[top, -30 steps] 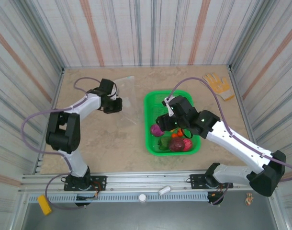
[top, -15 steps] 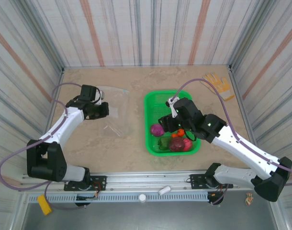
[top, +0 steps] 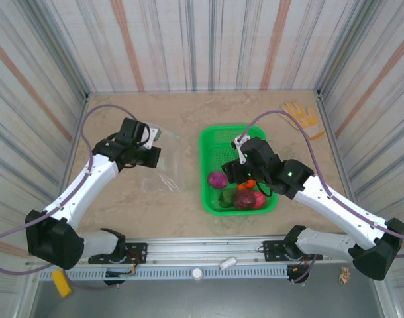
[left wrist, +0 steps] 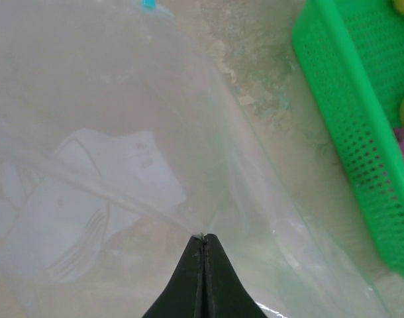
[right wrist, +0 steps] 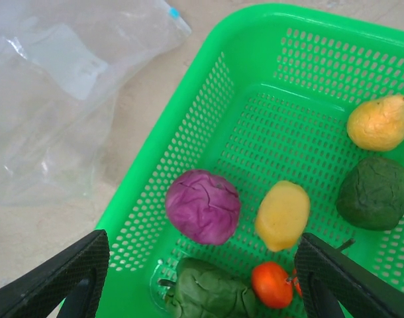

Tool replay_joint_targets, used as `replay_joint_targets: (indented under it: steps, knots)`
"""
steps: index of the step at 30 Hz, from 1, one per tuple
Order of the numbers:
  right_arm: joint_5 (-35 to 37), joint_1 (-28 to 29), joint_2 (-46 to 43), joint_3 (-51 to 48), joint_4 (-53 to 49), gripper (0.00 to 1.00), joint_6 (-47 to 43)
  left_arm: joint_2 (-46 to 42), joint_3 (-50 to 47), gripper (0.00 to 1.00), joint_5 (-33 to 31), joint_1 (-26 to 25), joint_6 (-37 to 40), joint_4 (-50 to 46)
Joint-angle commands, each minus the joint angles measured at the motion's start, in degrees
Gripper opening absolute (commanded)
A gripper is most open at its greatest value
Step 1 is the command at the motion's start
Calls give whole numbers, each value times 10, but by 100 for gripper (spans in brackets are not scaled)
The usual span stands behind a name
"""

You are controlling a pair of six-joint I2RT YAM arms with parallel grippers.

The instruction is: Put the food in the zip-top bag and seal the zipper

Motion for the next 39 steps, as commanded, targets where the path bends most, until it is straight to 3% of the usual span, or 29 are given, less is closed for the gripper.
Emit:
replay_joint_targets:
  steps: [1,2,4,6,8,10,12,13,19,22,25,28,33,39]
  knots:
    - [-12,4,7,3,6,76,-9,-3,-18,23,-180,-33,58,-9]
    - [-11,4,9,5,5,76,-6,14,-15,52,-238,-22,41,-20]
    - [-10,4,10,5,4,77,-4,38,9,97,-286,19,3,-40]
    - [-6,5,8,6,-1,78,-8,30,26,99,-296,48,-18,-24]
    - [14,5,5,11,-12,80,-15,11,34,99,-266,66,-21,10]
    - [23,5,-2,11,-15,80,-16,2,41,99,-168,103,-53,27]
    - [14,5,-7,3,-6,81,-14,19,54,99,16,186,-139,39]
    - [10,5,-8,-1,-2,81,-12,36,60,99,60,209,-174,38]
    - [12,5,2,1,-2,81,-9,71,73,99,122,202,-243,84]
    - [14,5,-1,-2,2,81,-7,76,85,99,99,180,-295,73]
    - [17,5,7,-6,9,81,2,91,104,99,-22,128,-353,43]
    - [22,5,18,-10,16,80,16,126,141,99,-110,101,-515,-37]
    - [27,6,29,-23,25,80,31,255,267,98,-108,80,-725,-207]
    - [53,6,46,-39,30,79,43,438,486,97,-109,57,-788,-361]
